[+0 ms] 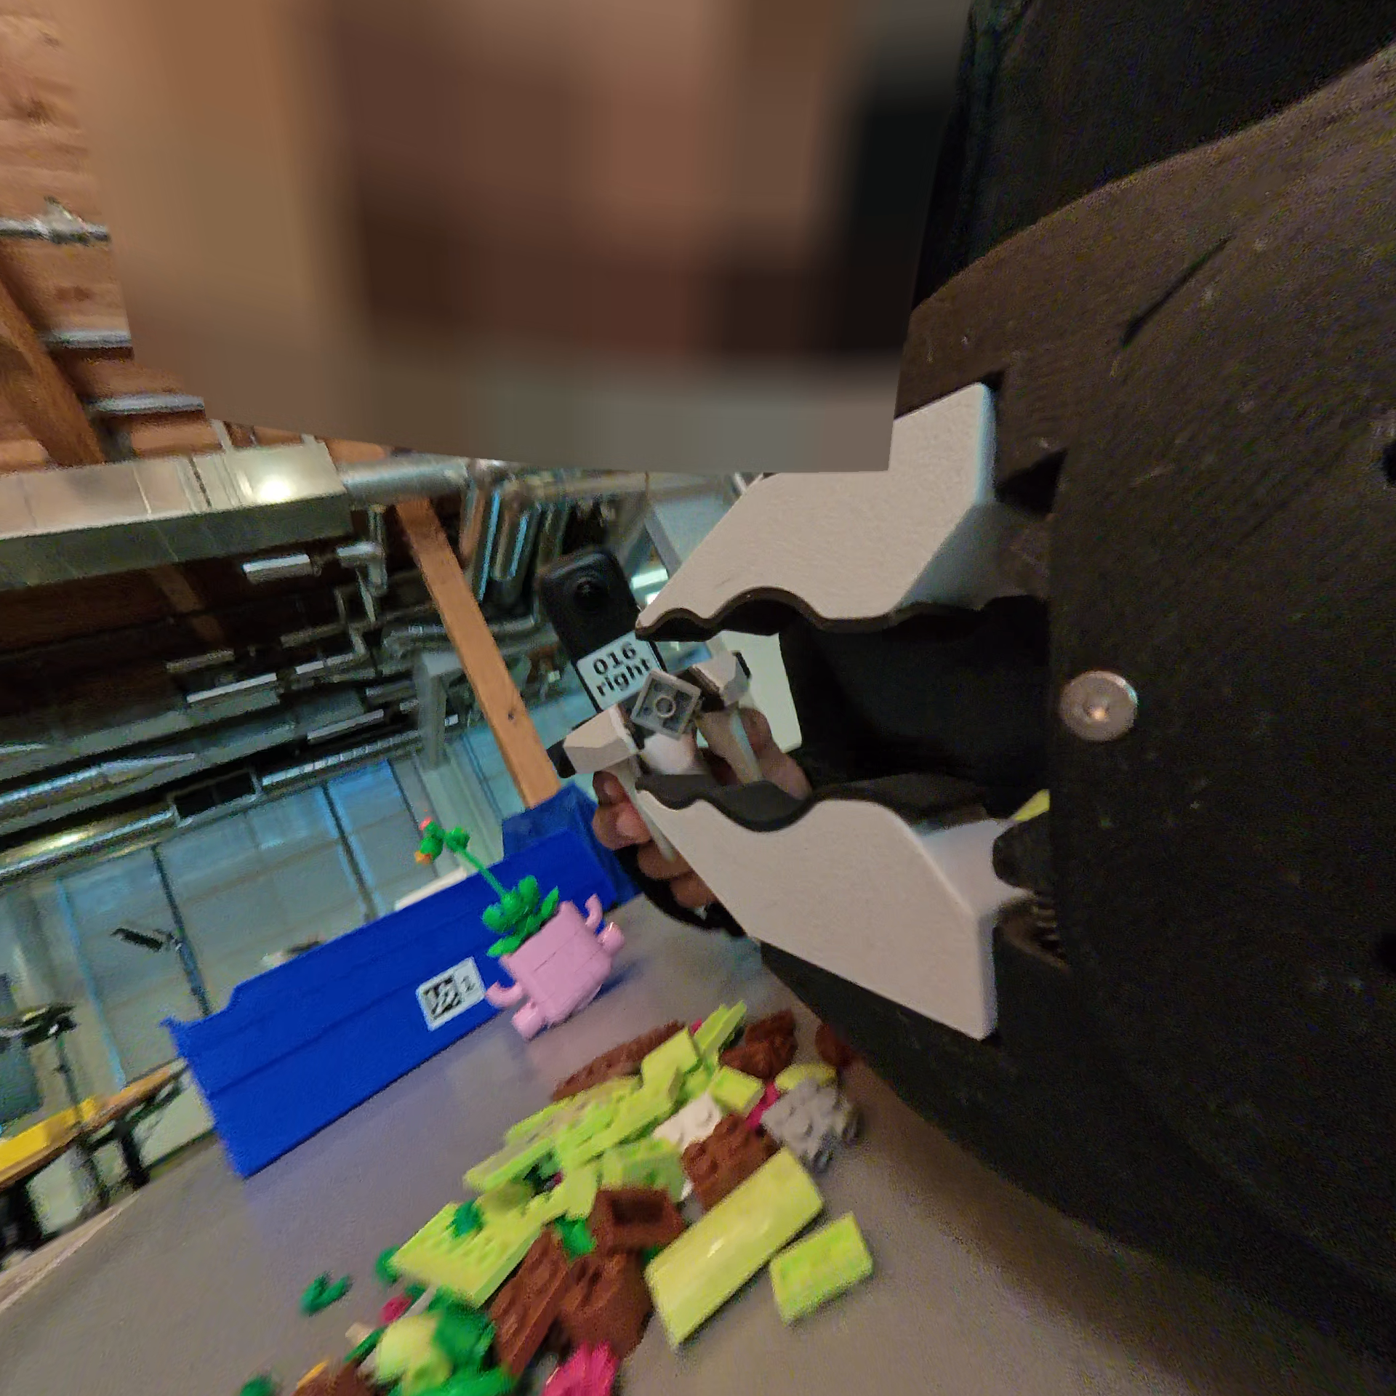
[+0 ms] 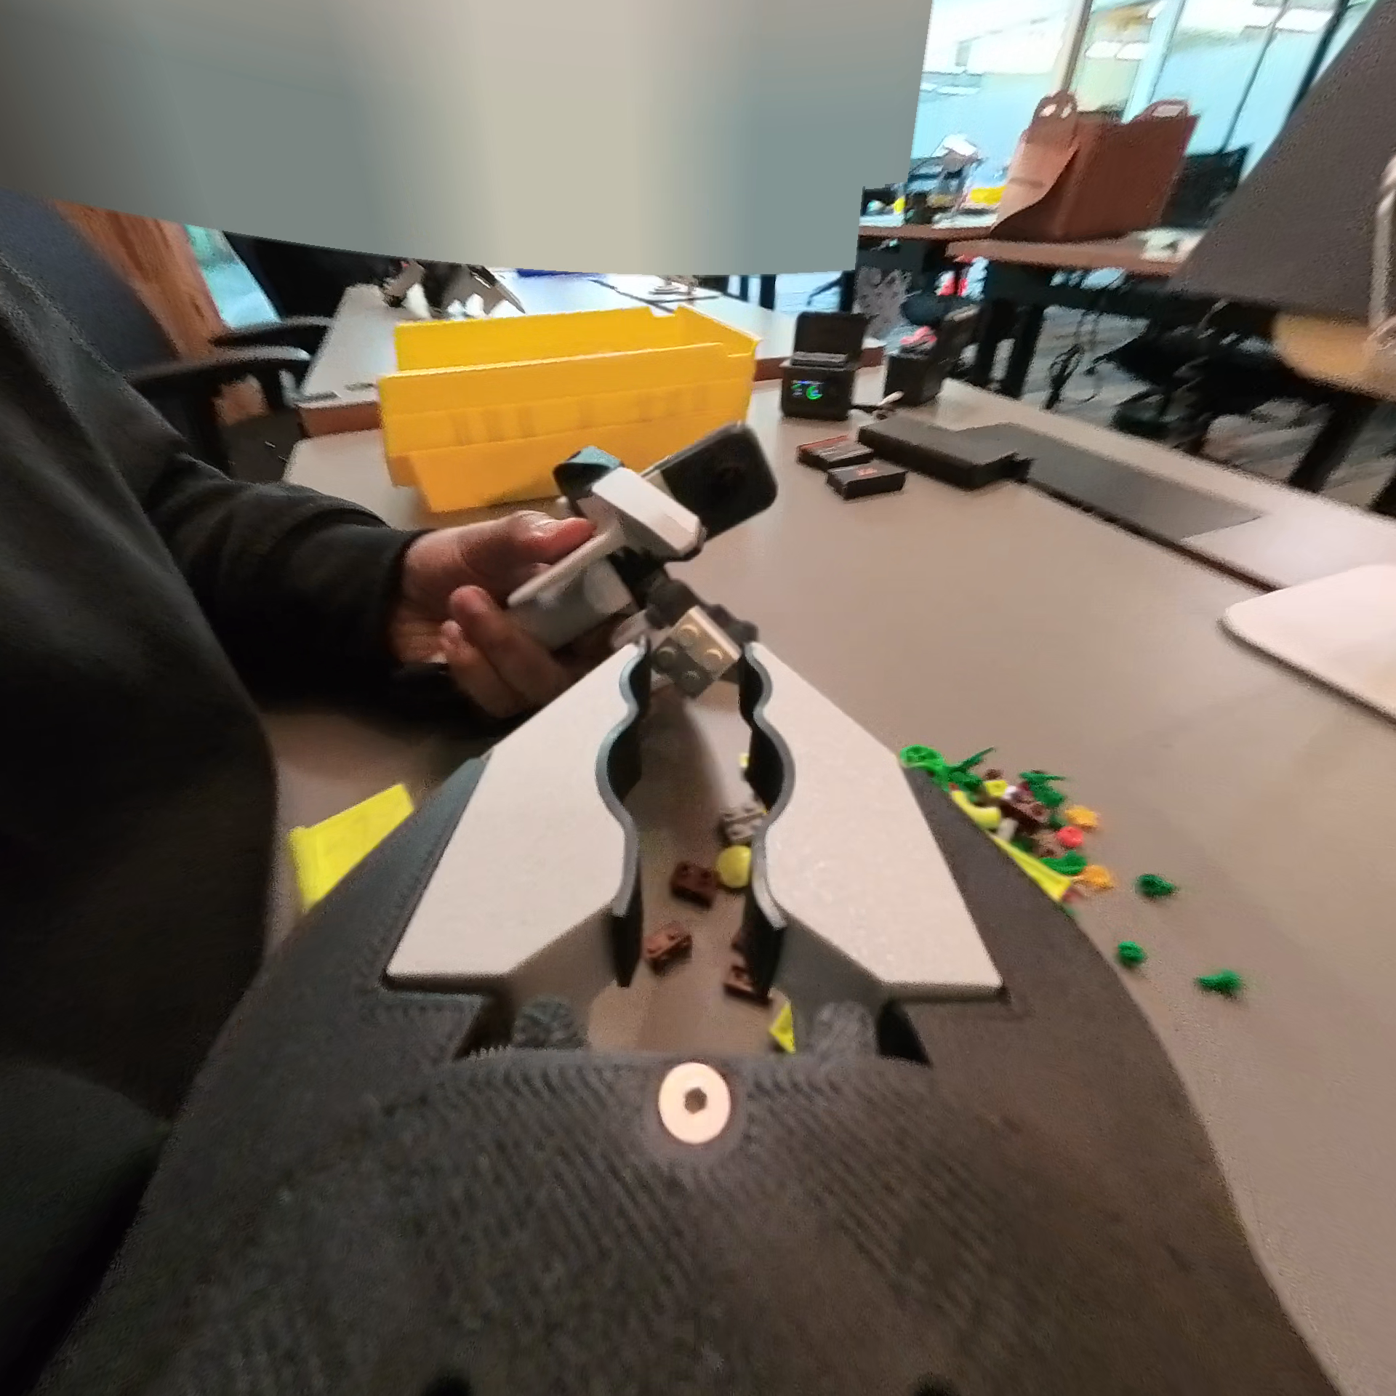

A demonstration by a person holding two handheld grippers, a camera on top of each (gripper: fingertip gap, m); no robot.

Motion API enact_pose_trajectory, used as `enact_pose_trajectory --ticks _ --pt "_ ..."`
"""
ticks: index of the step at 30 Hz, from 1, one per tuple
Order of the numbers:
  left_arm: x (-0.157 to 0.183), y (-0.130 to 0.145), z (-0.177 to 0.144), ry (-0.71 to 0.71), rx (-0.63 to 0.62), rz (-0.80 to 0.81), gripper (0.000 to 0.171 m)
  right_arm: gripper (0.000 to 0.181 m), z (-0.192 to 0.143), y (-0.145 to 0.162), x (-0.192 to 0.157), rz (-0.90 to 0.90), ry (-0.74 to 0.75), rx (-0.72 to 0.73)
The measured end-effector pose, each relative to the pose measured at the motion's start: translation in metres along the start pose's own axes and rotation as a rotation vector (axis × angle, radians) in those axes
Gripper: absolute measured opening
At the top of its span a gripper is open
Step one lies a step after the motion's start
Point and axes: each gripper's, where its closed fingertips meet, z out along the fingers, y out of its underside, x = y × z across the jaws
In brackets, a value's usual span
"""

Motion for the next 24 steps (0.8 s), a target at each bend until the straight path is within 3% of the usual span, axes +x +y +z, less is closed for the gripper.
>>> enact_pose_trajectory --ticks 1,4,8,13,18,21,24 --pt "-0.001 -0.001 -0.002 -0.032 -0.013 0.054 0.033 0.021 -0.001 0.0 -0.001 0.048 -0.031 0.006" --pt "-0.001 0.003 -0.002 -0.08 -0.076 0.163 0.033 0.02 -0.006 -0.01 -0.003 0.186 -0.109 0.086" --pt "0.009 0.02 0.007 0.028 -0.131 0.072 0.034 0.021 -0.012 -0.019 -0.002 0.292 -0.173 0.157" --pt "0.016 0.023 0.01 0.17 -0.097 -0.117 0.028 0.021 -0.007 -0.015 -0.013 0.276 -0.222 0.127" --pt "0.015 0.031 0.012 0.136 -0.14 -0.067 0.013 0.021 0.0 -0.009 -0.022 0.243 -0.24 0.092" --pt "0.014 0.03 0.011 0.114 -0.145 -0.034 0.013 0.022 0.0 -0.01 -0.021 0.251 -0.237 0.097" --pt "0.015 0.027 0.01 0.1 -0.133 0.003 0.013 0.038 -0.003 -0.012 -0.01 0.238 -0.18 0.117"
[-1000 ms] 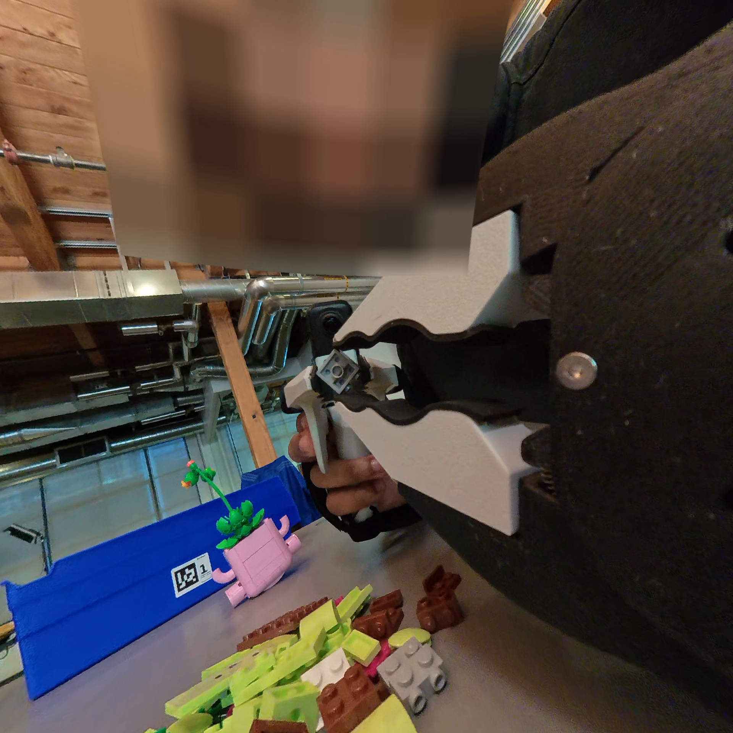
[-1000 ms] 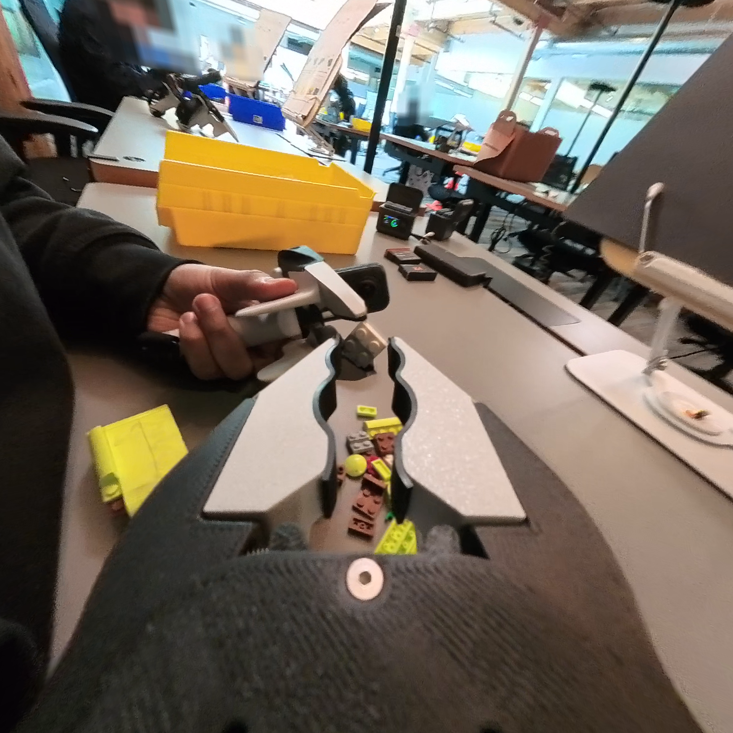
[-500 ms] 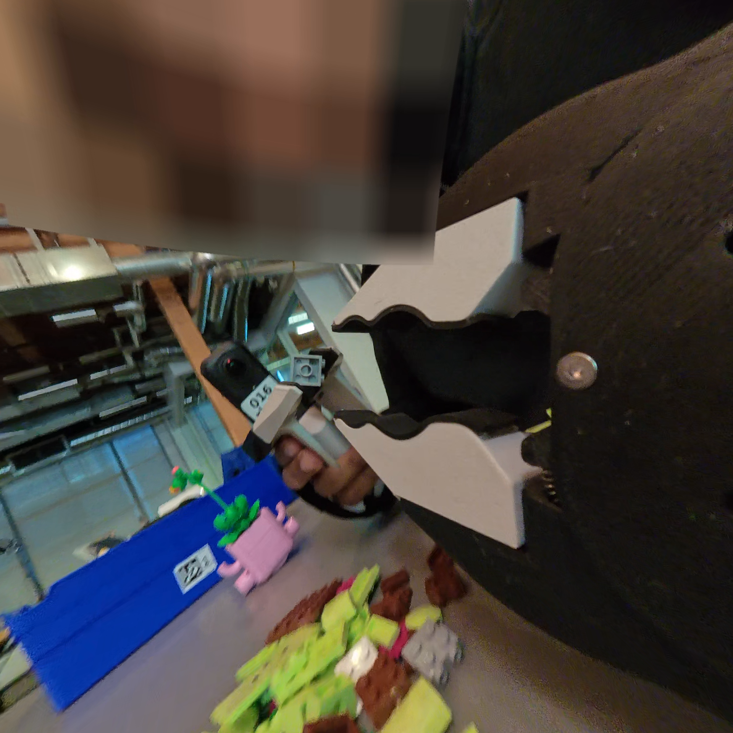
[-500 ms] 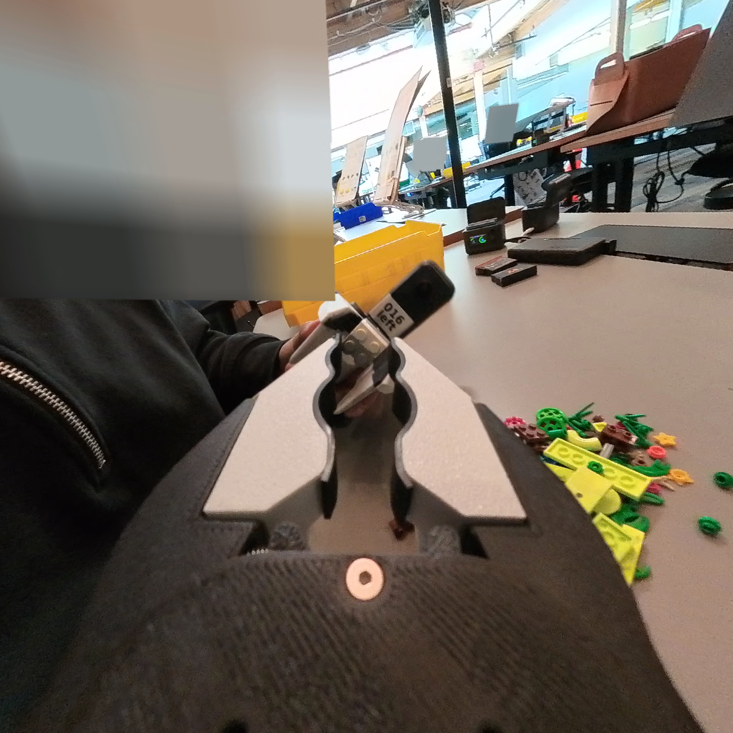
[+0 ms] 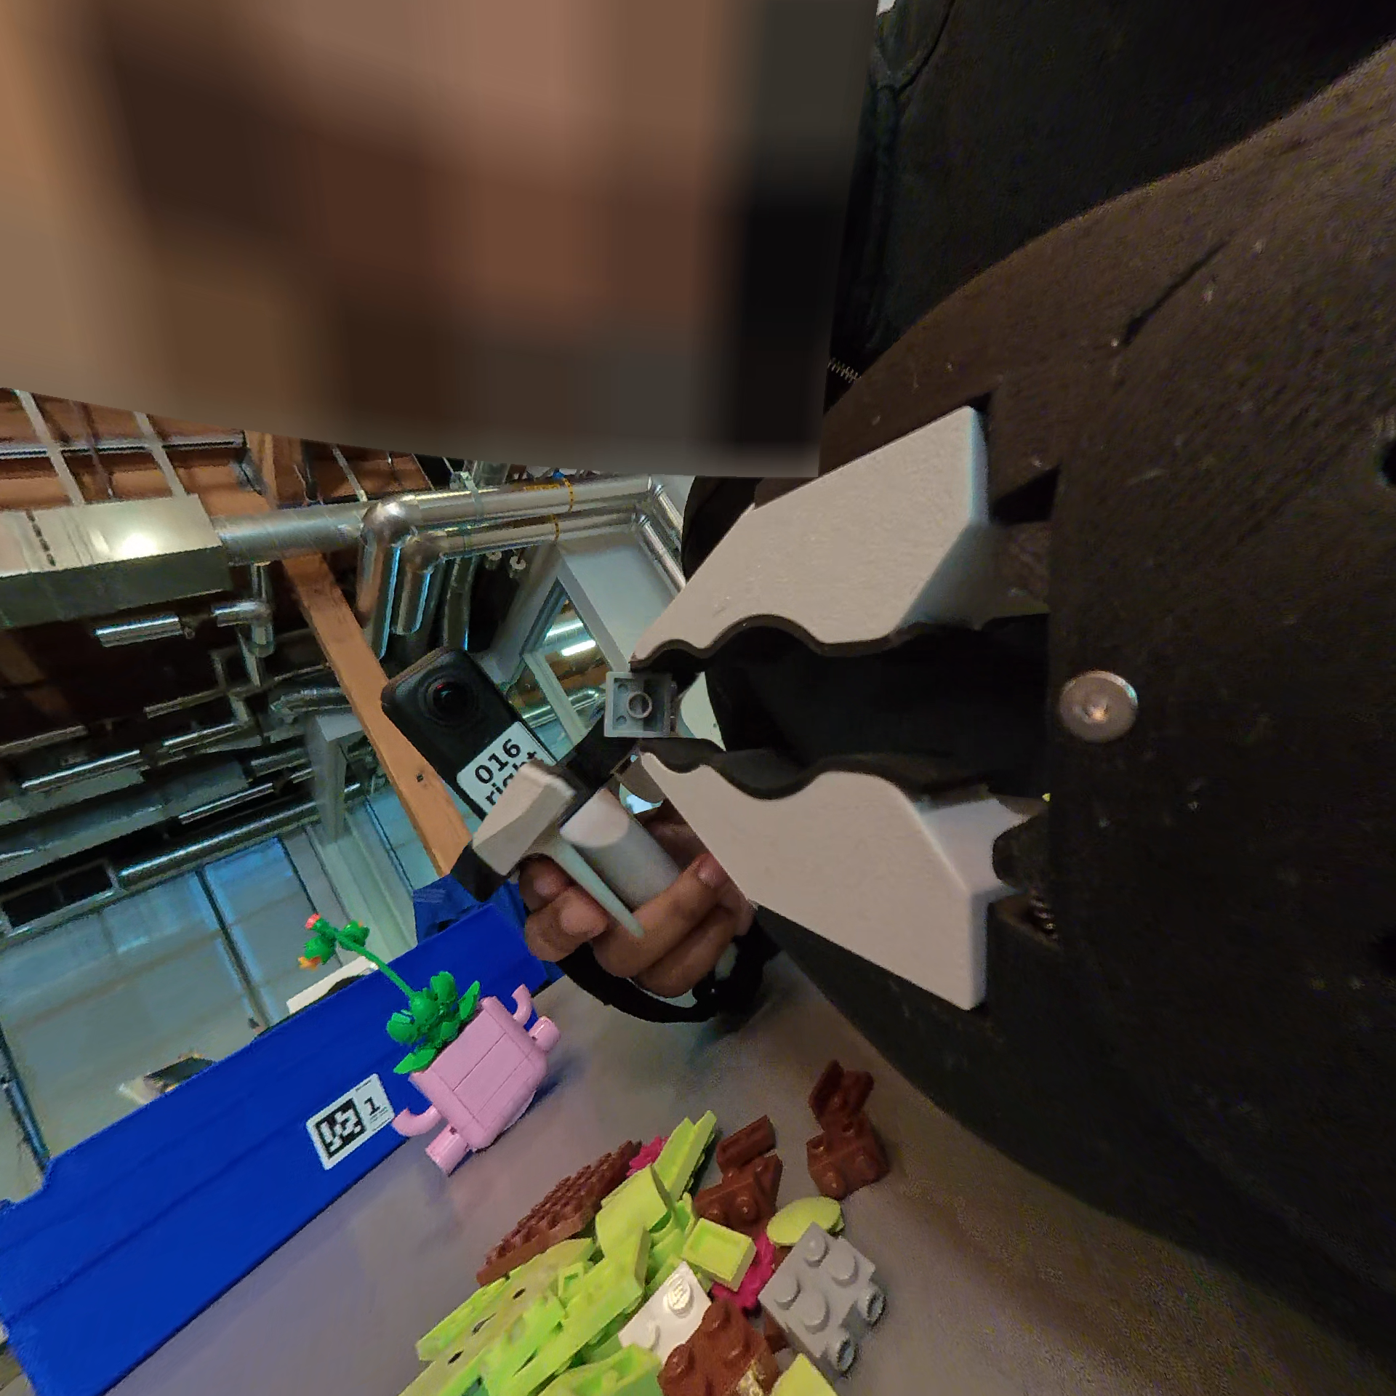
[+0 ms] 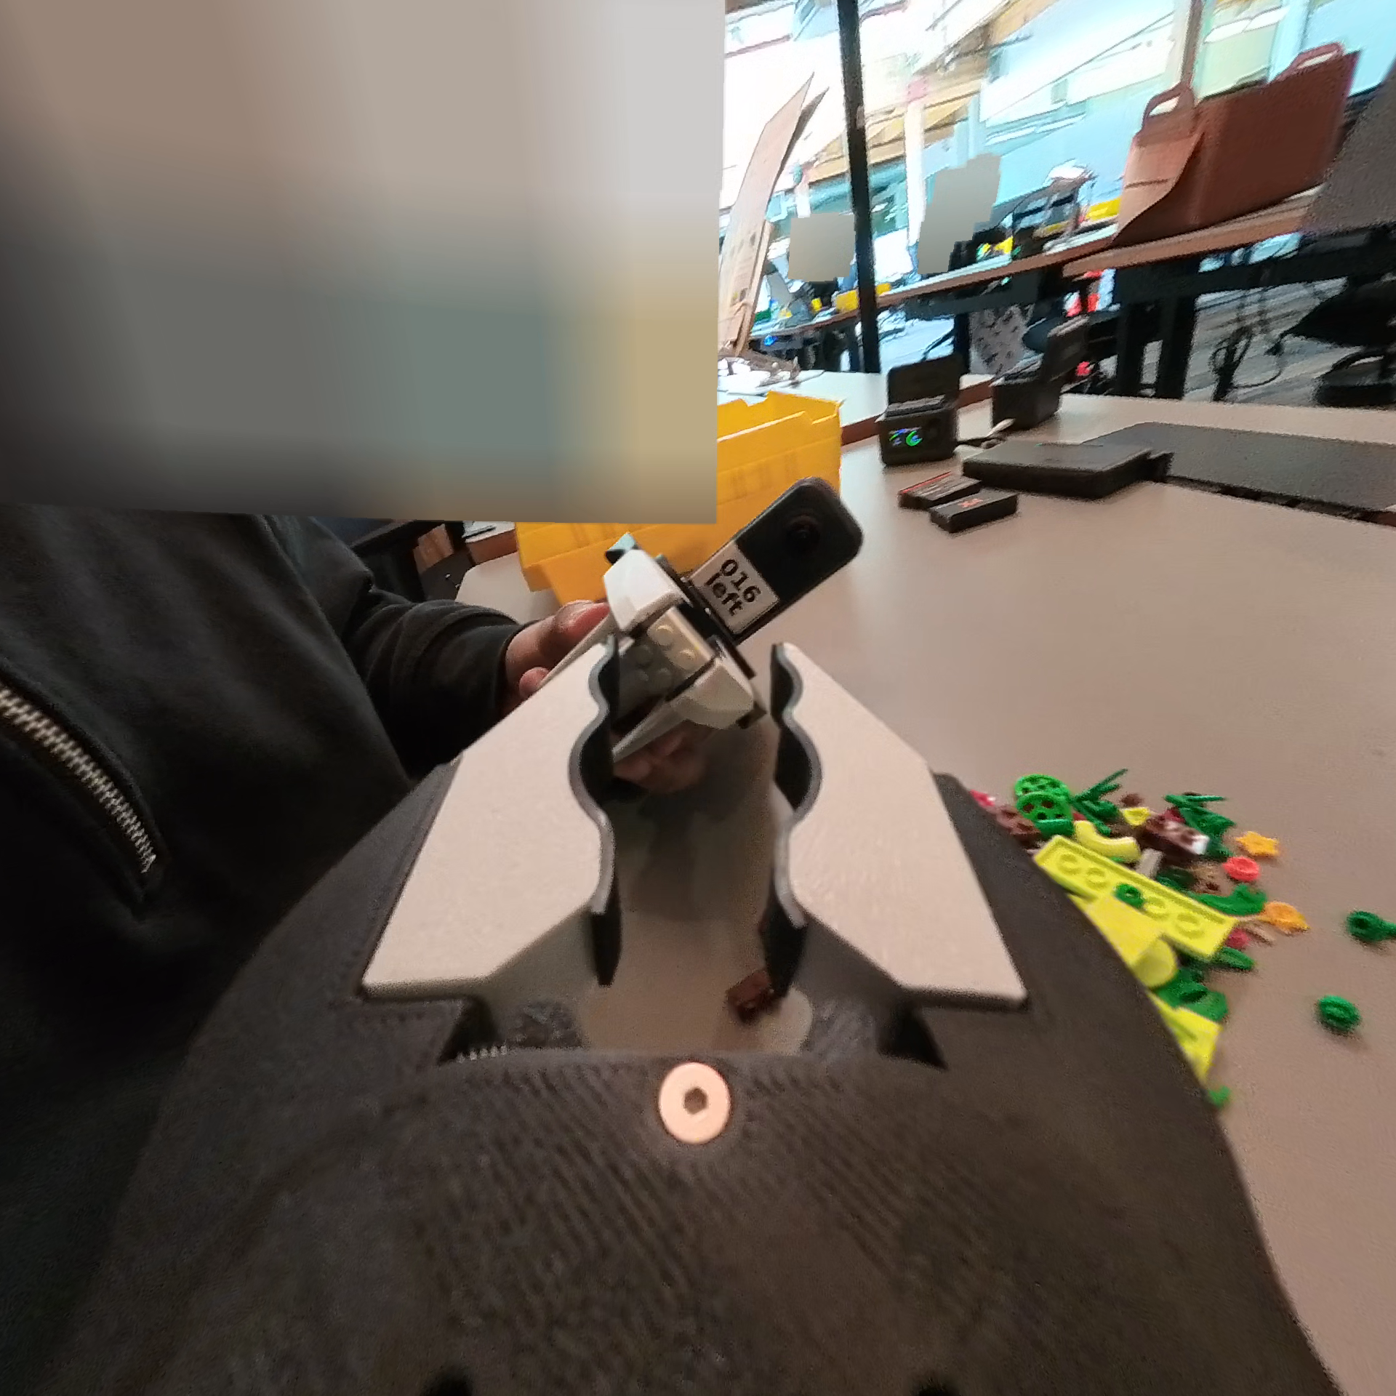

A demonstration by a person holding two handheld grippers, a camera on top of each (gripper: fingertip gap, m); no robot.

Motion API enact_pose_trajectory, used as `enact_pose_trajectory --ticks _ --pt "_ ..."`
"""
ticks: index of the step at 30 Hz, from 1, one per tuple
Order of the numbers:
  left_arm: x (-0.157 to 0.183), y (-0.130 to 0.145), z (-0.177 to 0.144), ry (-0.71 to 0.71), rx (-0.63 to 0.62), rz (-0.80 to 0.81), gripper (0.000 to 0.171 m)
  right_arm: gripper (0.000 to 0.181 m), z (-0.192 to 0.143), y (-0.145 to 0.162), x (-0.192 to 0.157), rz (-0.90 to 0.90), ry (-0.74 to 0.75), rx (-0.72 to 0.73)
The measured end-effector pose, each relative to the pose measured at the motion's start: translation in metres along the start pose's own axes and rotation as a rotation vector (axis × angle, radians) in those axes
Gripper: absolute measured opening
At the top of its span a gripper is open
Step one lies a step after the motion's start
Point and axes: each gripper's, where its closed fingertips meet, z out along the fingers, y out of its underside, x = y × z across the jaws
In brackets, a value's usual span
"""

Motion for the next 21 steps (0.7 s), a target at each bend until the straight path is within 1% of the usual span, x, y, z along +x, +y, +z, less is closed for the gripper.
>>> enact_pose_trajectory --ticks 3,5,7,9,12,14,17,19,20,21 --pt "-0.001 -0.004 -0.003 -0.031 0.018 0.04 0.013 0.037 -0.009 -0.01 0.006 -0.009 0.024 0.042" --pt "-0.001 -0.003 -0.003 -0.033 0.003 0.042 0.013 0.038 -0.013 -0.014 0.003 -0.049 0.019 0.058" --pt "0.0 -0.003 -0.003 -0.015 0.006 0.009 0.013 0.042 -0.014 -0.013 -0.002 -0.157 0.022 0.035" --pt "-0.002 -0.002 -0.003 -0.007 0.011 -0.034 0.013 0.042 -0.011 -0.008 -0.005 -0.286 0.065 -0.014" --pt "-0.004 0.0 -0.002 0.007 0.011 -0.074 0.013 0.034 -0.007 -0.002 -0.005 -0.444 0.142 -0.063" --pt "-0.005 0.002 -0.001 0.005 -0.003 -0.078 0.013 0.022 -0.004 0.005 -0.006 -0.498 0.154 -0.104" --pt "-0.006 0.005 0.001 -0.008 -0.021 -0.071 0.013 0.017 -0.002 0.008 -0.003 -0.511 0.175 -0.126" --pt "-0.007 0.005 0.0 -0.014 -0.022 -0.077 0.015 0.017 -0.003 0.008 -0.001 -0.473 0.171 -0.127" --pt "-0.008 0.005 0.0 -0.024 -0.021 -0.076 0.02 0.017 -0.004 0.008 0.0 -0.451 0.172 -0.126" --pt "-0.008 0.004 -0.001 -0.027 -0.019 -0.07 0.019 0.016 -0.005 0.008 0.001 -0.432 0.172 -0.125"
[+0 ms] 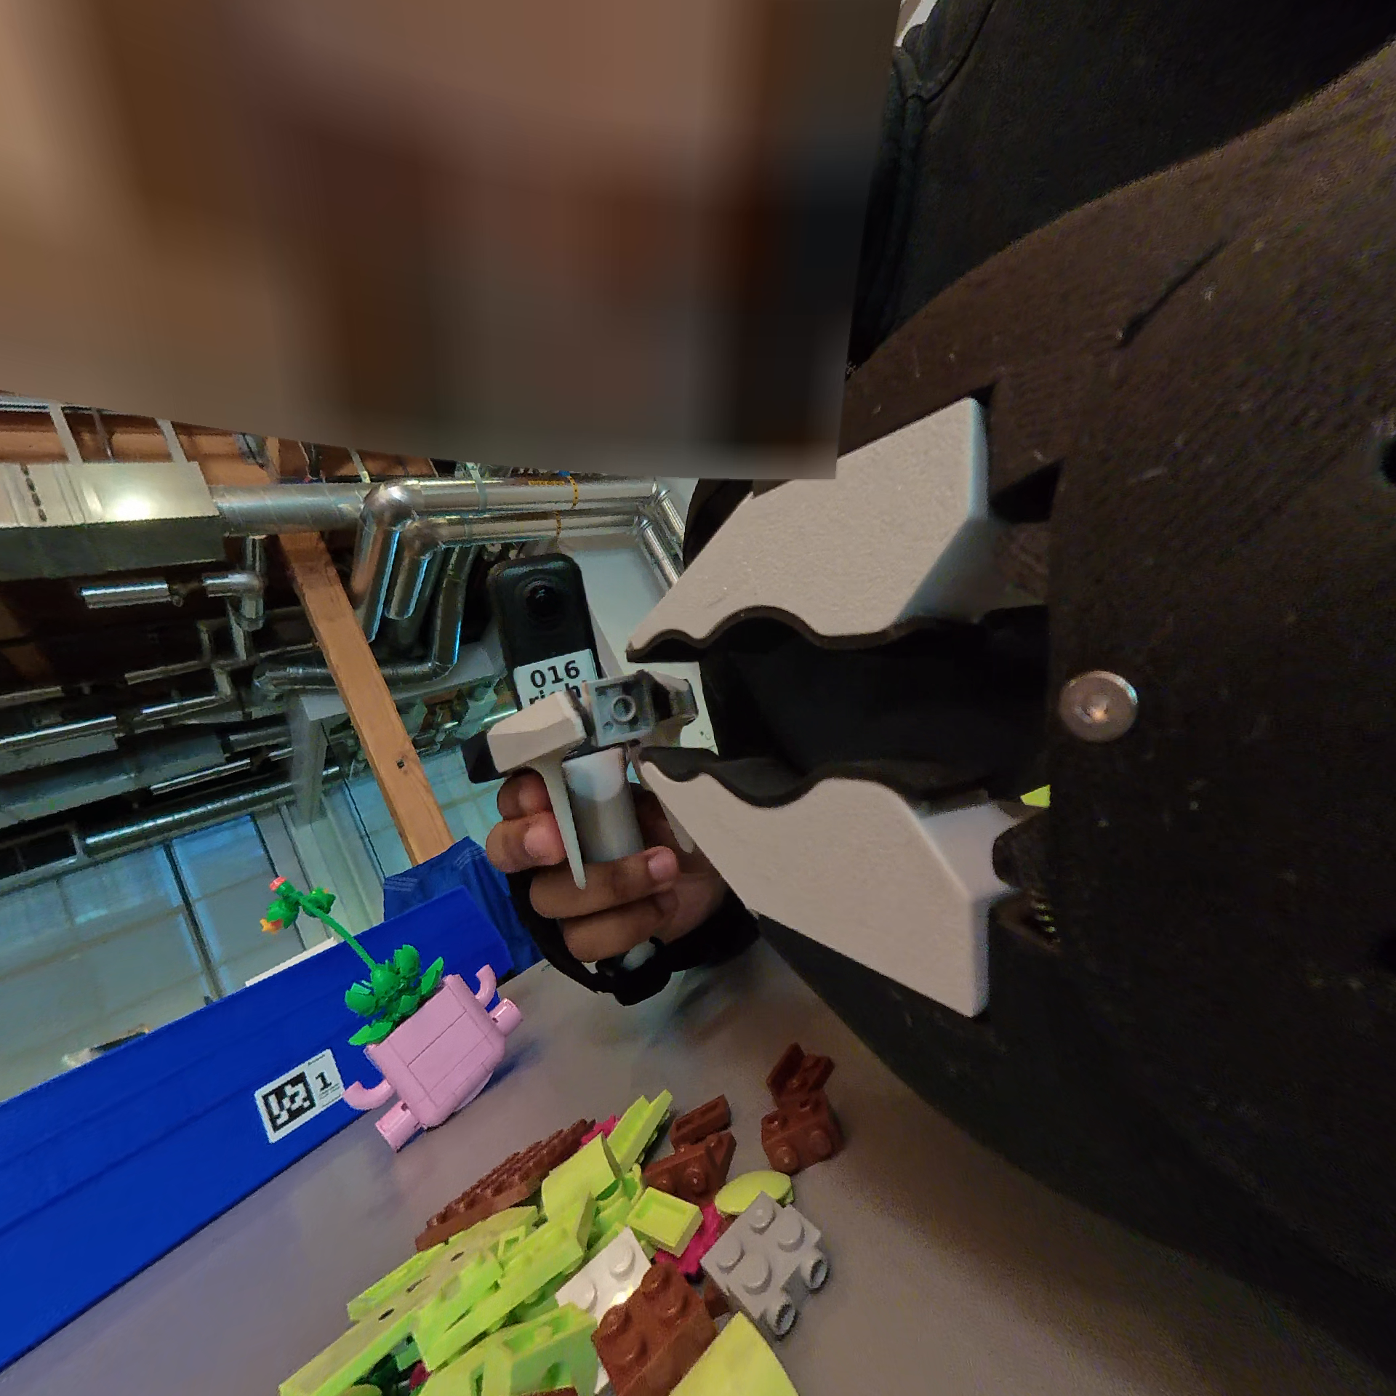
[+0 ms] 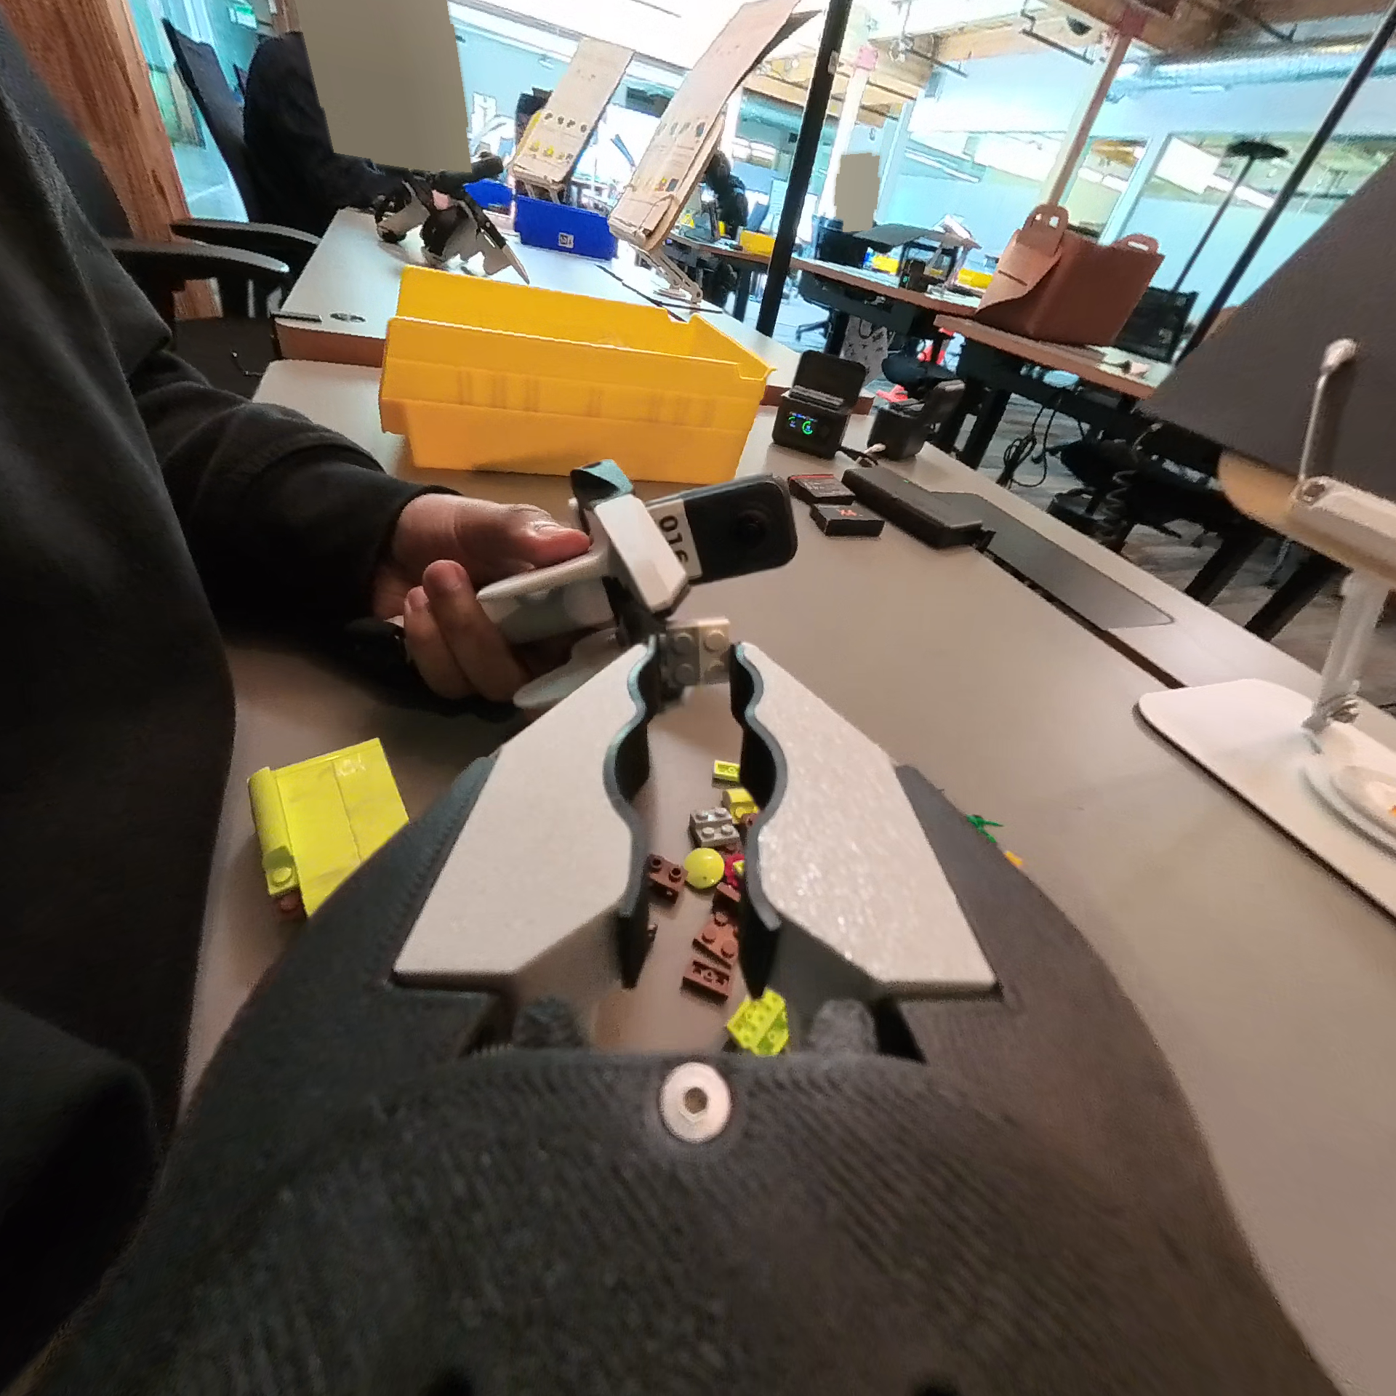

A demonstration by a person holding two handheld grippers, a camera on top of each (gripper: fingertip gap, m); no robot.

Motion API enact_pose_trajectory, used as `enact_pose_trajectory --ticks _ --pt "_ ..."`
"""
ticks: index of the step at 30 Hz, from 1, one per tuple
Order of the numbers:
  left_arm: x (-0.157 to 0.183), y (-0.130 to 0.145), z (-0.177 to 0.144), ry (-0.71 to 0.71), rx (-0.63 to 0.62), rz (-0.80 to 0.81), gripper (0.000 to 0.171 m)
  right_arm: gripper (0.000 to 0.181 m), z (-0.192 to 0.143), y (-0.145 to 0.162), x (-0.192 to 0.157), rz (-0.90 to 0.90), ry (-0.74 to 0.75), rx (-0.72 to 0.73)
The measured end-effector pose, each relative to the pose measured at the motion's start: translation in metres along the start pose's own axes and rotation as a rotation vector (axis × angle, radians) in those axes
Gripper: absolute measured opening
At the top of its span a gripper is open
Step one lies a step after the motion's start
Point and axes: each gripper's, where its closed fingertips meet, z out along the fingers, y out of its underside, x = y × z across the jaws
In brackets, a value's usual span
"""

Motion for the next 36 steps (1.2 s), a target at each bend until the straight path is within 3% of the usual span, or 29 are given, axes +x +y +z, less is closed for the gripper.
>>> enact_pose_trajectory --ticks 3,6,10,13,17,19,23,27,30,33,36 --pt "-0.004 0.0 -0.003 -0.053 -0.024 0.034 0.012 0.016 0.0 0.004 0.002 0.05 -0.009 -0.025" --pt "-0.015 -0.013 -0.017 -0.211 -0.01 0.132 0.012 0.016 0.004 0.018 0.003 0.08 -0.014 -0.101" --pt "-0.017 -0.042 -0.048 -0.447 0.038 0.374 0.014 0.017 0.015 0.062 -0.034 0.21 -0.216 -0.368" --pt "-0.016 -0.052 -0.06 -0.549 0.043 0.484 0.013 0.017 0.018 0.093 -0.046 0.126 -0.208 -0.557" --pt "-0.018 -0.05 -0.062 -0.616 -0.003 0.558 0.012 0.019 0.023 0.093 -0.045 0.098 -0.171 -0.563" --pt "-0.022 -0.046 -0.061 -0.646 -0.036 0.584 0.012 0.035 0.024 0.094 -0.042 0.125 -0.165 -0.567" --pt "-0.034 -0.04 -0.063 -0.768 -0.139 0.688 0.012 0.036 0.021 0.086 -0.041 0.184 -0.187 -0.521" --pt "-0.053 -0.012 -0.065 -0.906 -0.428 0.883 0.008 0.036 0.018 0.089 -0.04 0.237 -0.198 -0.535" --pt "-0.064 0.023 -0.063 -0.893 -0.623 0.941 0.026 0.036 0.015 0.087 -0.038 0.243 -0.213 -0.521" --pt "-0.073 0.038 -0.067 -0.938 -0.694 0.982 0.037 0.032 0.012 0.086 -0.035 0.237 -0.217 -0.505" --pt "-0.076 0.039 -0.066 -0.971 -0.702 1.024 0.035 0.029 0.012 0.089 -0.038 0.238 -0.239 -0.527"
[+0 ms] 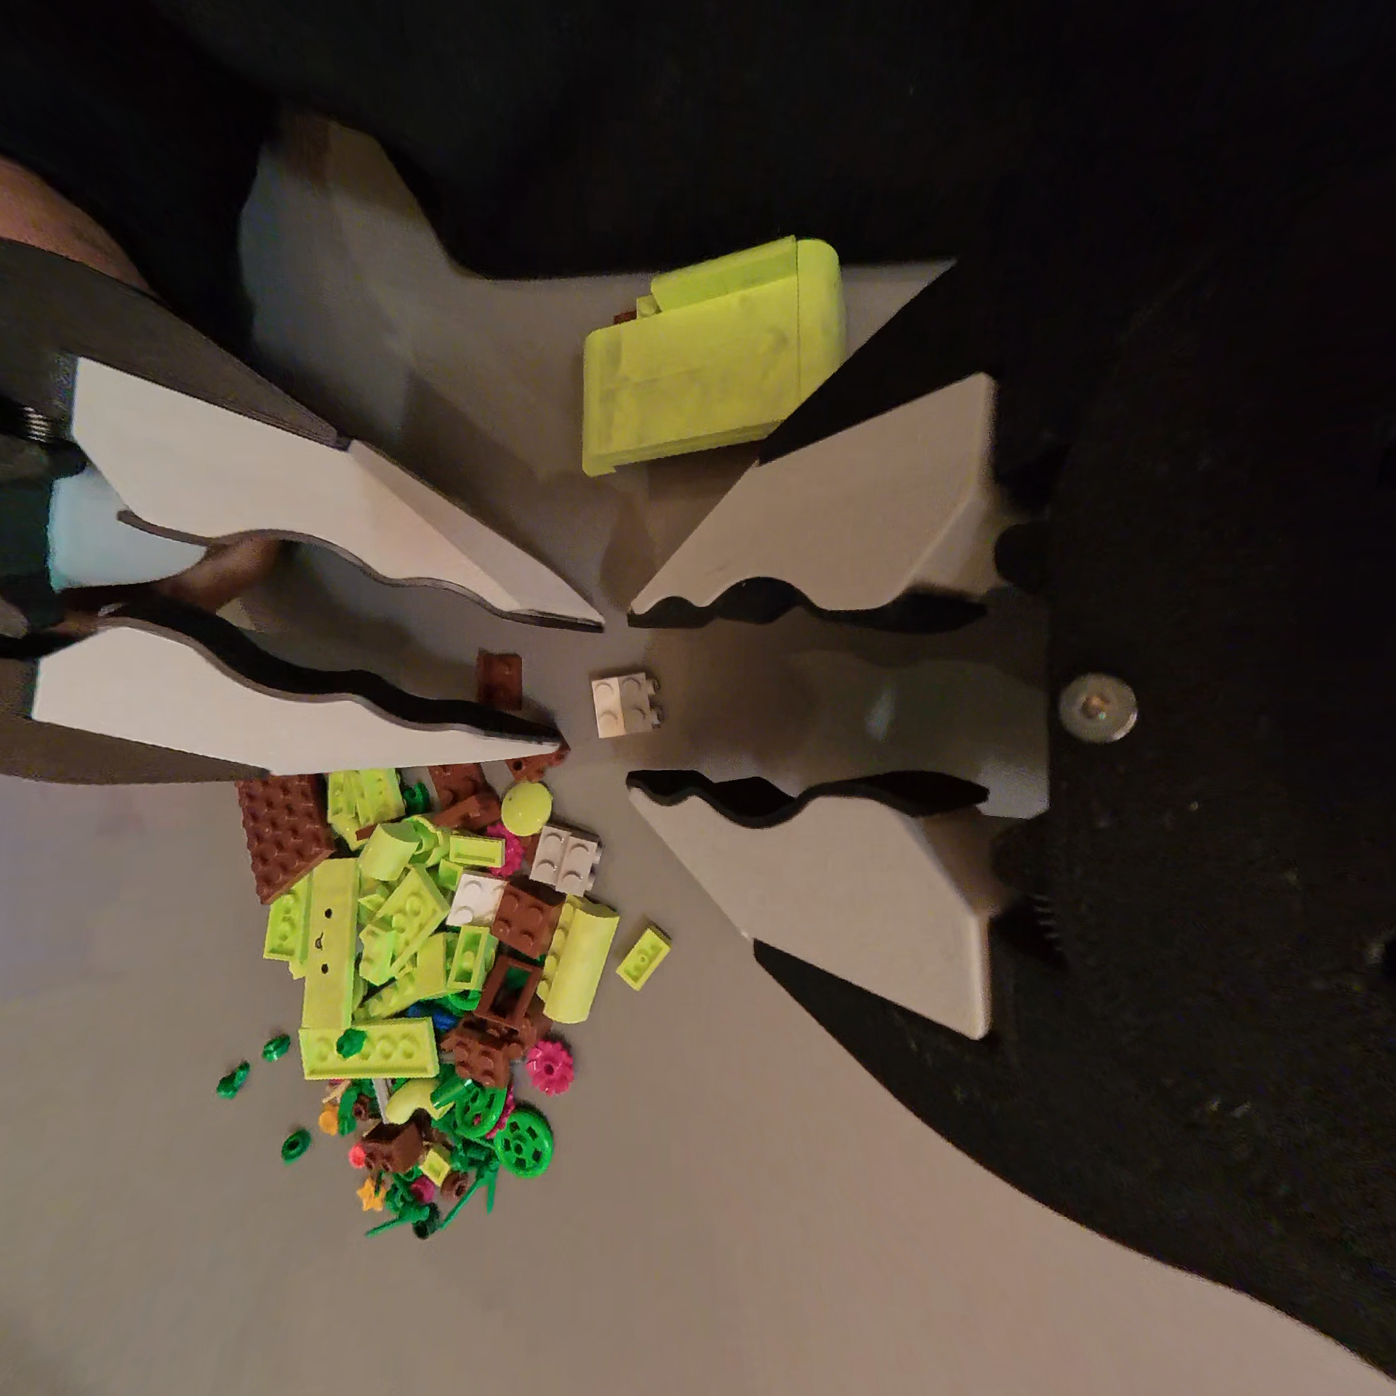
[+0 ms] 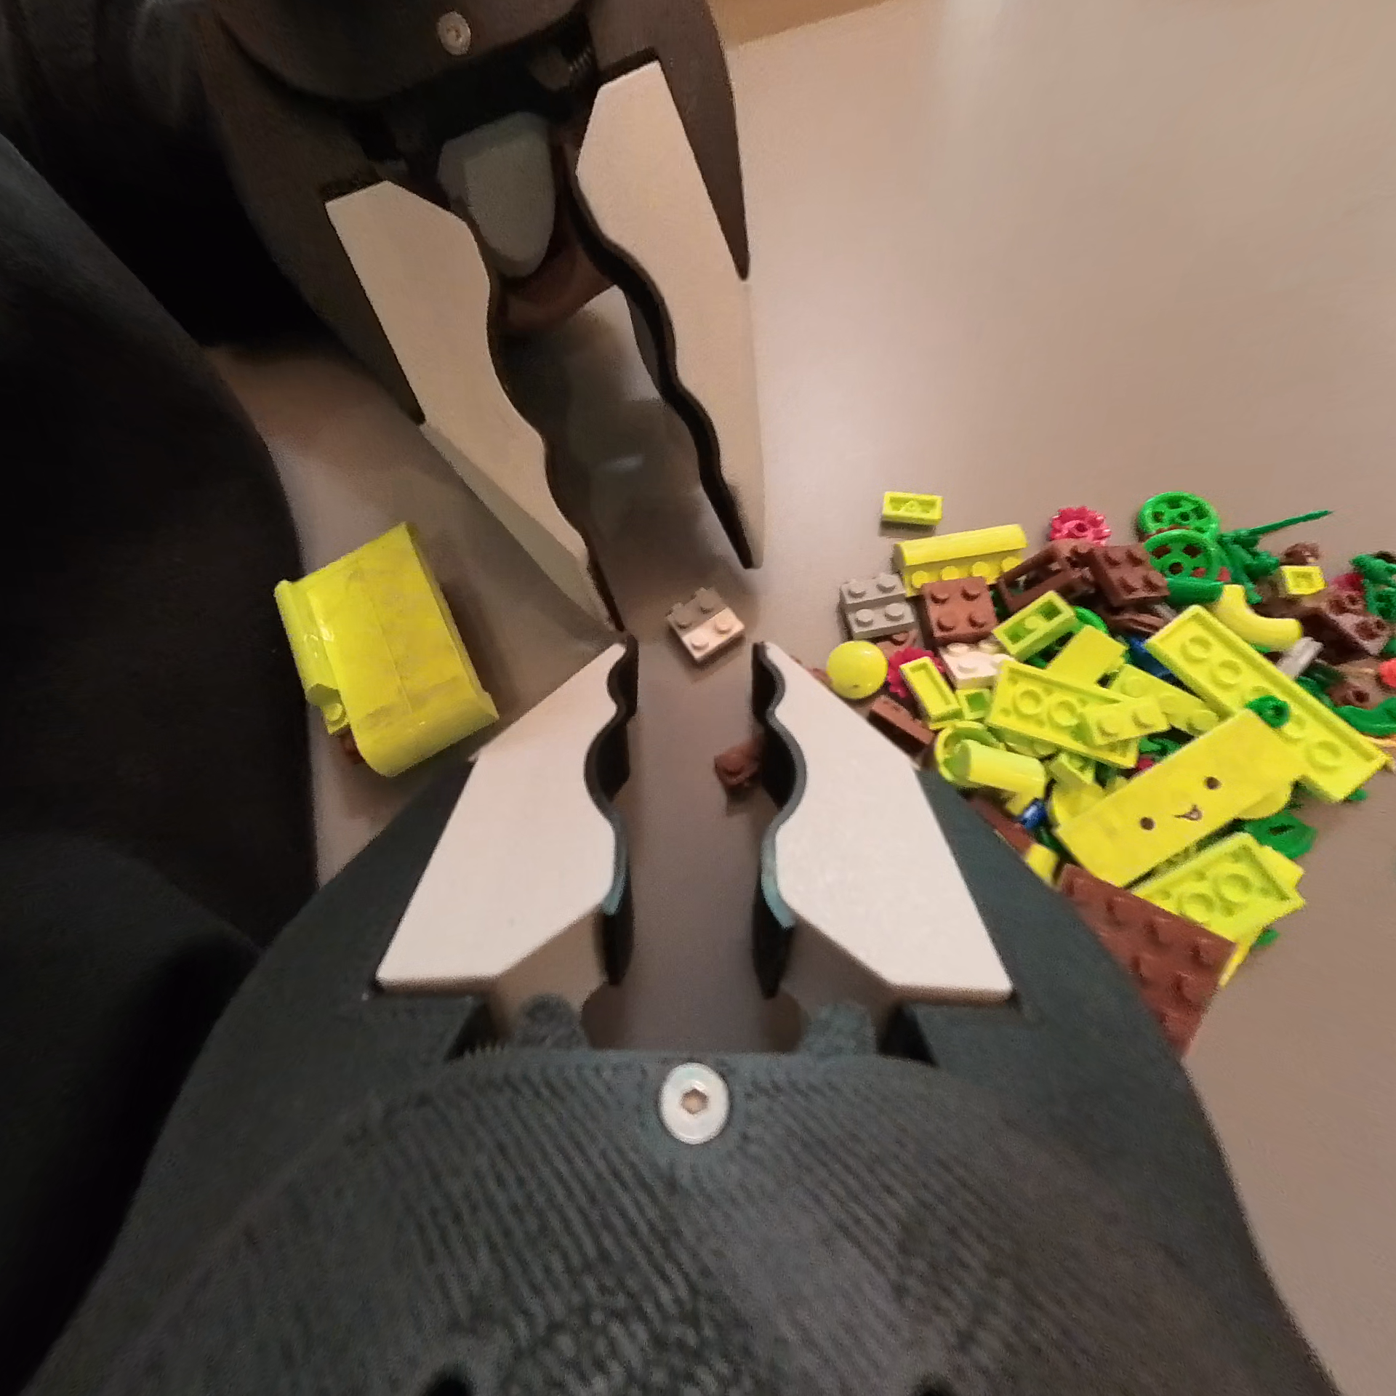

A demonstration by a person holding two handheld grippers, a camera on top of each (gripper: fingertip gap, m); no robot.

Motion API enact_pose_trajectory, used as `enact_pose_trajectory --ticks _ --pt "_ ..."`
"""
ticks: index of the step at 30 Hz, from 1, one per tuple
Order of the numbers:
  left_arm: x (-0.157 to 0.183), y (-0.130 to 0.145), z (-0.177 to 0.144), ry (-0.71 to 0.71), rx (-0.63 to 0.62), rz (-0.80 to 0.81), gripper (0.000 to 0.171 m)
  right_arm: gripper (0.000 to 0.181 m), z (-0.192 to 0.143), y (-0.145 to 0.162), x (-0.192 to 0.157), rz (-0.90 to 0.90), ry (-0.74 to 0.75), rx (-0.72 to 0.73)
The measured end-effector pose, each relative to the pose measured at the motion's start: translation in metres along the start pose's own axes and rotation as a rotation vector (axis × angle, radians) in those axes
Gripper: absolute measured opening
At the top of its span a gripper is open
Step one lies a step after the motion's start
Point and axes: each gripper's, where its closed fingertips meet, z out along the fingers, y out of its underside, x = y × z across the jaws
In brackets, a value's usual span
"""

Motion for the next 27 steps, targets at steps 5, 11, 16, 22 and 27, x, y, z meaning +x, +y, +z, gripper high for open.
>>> enact_pose_trajectory --ticks 5,11,16,22,27 --pt "0.002 0.008 0.009 -0.01 -0.074 0.022 0.027 0.024 0.007 0.008 -0.007 -0.053 -0.015 -0.062" --pt "0.003 0.006 0.007 0.029 -0.06 -0.008 0.018 0.021 0.005 0.006 -0.012 -0.061 -0.049 -0.044" --pt "0.006 0.007 0.008 0.04 -0.068 0.016 0.029 0.023 0.003 -0.001 -0.005 -0.093 -0.003 -0.005" --pt "0.008 0.005 0.008 0.056 -0.062 0.038 0.026 0.026 0.007 0.002 -0.005 -0.184 -0.001 -0.035" --pt "0.007 0.003 0.009 0.067 -0.058 0.054 0.013 0.026 0.006 0.0 -0.007 -0.131 -0.081 -0.031"
